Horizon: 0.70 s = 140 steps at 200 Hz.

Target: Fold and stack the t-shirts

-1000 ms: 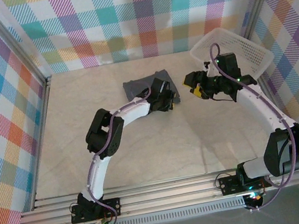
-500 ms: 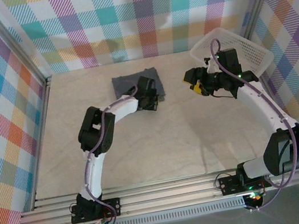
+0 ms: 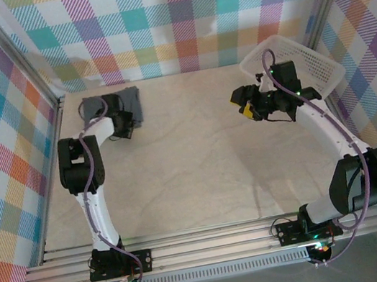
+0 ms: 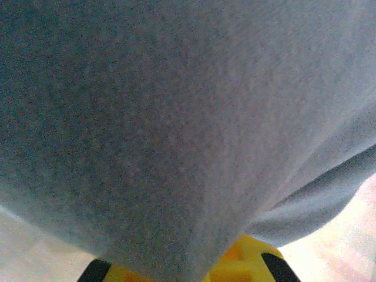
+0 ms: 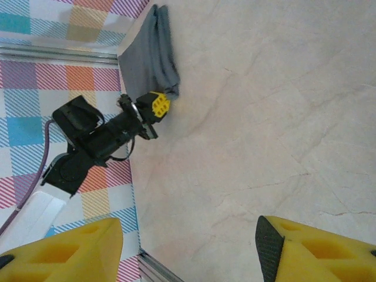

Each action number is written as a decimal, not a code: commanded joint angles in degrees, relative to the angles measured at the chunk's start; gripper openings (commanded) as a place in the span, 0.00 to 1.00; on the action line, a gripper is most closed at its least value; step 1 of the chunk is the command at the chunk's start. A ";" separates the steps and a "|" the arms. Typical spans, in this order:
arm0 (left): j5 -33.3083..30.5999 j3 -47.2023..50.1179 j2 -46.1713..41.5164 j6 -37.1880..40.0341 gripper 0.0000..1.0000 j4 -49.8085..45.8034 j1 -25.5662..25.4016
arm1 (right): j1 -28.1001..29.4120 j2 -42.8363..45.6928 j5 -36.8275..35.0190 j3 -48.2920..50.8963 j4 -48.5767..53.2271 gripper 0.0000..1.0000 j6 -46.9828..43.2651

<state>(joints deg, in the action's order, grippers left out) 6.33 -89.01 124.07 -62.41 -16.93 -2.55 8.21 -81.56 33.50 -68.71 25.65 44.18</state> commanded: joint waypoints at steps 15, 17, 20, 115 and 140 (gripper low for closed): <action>-1.54 -10.10 7.30 16.31 0.00 -12.51 4.39 | -0.43 -0.88 1.56 -1.80 -2.09 0.62 -0.46; -1.72 -10.76 7.52 16.76 0.00 -13.30 4.52 | -0.40 -0.88 1.70 -1.79 -2.20 0.62 -0.49; -1.87 -11.47 7.83 17.41 0.00 -14.07 4.78 | -0.39 -0.88 1.84 -1.70 -2.34 0.62 -0.58; -7.54 -3.97 -0.35 19.86 0.00 -13.40 6.68 | -0.39 2.43 2.33 1.12 -17.51 0.64 3.96; -6.58 -4.39 -2.93 19.93 0.22 -14.41 6.68 | -0.39 2.67 1.57 0.19 -17.01 0.69 4.25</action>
<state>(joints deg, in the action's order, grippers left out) 1.76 -94.21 124.95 -43.86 -26.61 2.83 8.21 -80.51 35.55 -68.31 11.60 47.37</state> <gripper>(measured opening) 0.078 0.667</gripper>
